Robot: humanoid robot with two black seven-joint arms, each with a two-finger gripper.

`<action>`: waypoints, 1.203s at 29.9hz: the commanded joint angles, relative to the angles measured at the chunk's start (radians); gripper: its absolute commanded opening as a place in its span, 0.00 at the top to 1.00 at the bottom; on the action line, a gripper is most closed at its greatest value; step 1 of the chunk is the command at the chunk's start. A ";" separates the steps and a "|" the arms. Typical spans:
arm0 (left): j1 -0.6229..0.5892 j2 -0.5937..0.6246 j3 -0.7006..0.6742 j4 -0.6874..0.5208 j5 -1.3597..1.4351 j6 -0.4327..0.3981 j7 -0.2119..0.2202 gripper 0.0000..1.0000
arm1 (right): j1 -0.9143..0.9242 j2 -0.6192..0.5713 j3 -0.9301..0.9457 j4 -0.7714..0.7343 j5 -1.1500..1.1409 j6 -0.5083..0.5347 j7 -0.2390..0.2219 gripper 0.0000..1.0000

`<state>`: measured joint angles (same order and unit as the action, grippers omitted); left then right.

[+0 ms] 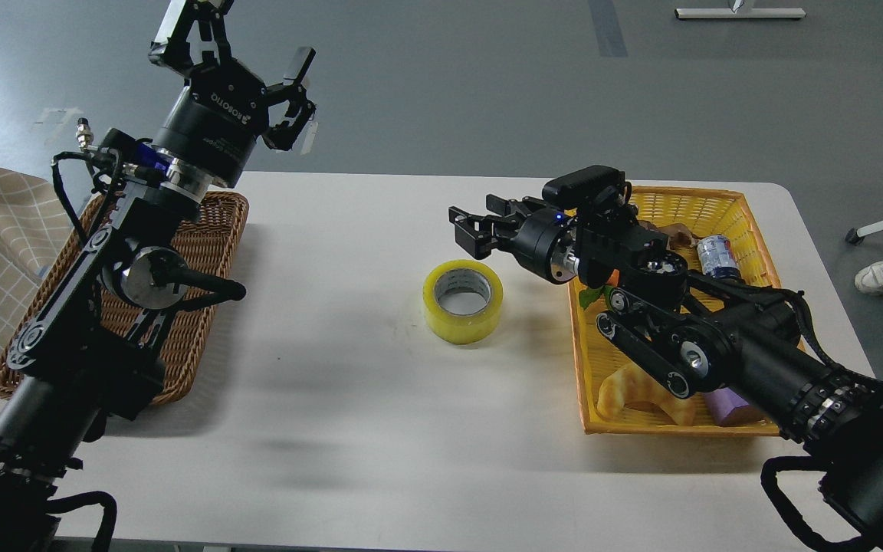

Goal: Place and transfer tape with both arms
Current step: 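Set the tape roll on the table and open the right gripper, then raise the right arm away from the tape roll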

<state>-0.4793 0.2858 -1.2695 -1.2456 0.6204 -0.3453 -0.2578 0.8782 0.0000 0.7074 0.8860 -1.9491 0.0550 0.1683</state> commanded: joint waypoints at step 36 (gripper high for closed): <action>0.063 -0.115 0.033 -0.084 0.303 0.025 -0.219 0.02 | -0.539 -0.239 0.730 0.683 1.111 0.307 0.120 0.01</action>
<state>-0.4434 0.2038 -1.2368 -1.3206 0.8361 -0.3205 -0.3925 0.3426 -0.2533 1.4394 1.5718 -0.8384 0.4598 0.2940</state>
